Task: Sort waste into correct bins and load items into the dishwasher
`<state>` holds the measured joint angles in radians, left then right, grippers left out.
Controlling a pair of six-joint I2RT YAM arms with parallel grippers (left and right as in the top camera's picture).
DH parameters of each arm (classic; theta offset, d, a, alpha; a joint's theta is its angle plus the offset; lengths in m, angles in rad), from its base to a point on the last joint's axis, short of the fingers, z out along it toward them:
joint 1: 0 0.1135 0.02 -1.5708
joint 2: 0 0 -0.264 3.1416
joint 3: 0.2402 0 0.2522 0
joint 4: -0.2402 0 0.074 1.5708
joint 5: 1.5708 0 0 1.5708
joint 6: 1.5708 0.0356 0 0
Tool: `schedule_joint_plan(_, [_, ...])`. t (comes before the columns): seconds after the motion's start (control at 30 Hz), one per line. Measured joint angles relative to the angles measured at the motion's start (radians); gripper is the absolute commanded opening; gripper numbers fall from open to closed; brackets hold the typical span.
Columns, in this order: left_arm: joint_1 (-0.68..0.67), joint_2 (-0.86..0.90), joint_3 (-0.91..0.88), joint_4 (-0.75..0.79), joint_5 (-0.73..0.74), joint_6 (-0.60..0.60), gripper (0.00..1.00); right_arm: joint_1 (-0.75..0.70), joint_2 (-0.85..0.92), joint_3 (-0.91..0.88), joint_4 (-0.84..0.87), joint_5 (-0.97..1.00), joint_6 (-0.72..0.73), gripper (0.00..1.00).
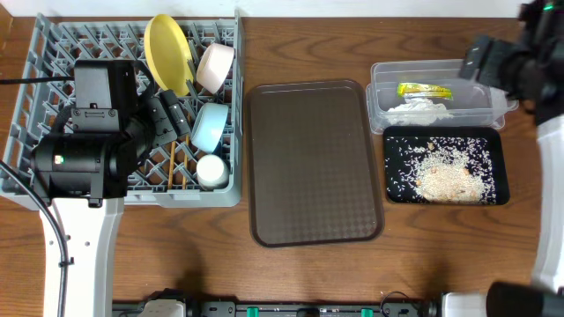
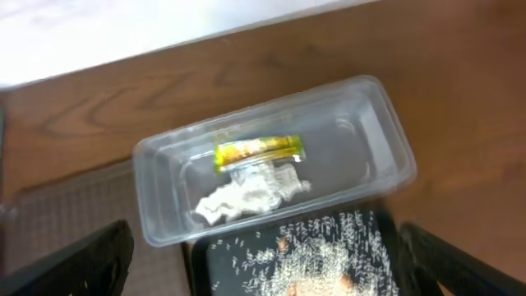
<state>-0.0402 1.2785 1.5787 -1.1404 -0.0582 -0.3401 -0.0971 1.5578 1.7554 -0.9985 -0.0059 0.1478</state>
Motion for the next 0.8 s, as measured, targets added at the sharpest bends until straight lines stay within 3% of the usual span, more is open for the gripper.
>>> schedule_joint_plan(0.27, [0.000,0.001,0.000,0.000,0.002,0.000,0.93,0.119,-0.323,-0.433,0.392,0.021,-0.121,0.99])
schedule_joint_plan(0.8, [0.000,0.002,0.000,0.000,0.003,0.000,0.93,0.121,-0.965,-1.366,0.961,0.014,-0.084,0.99])
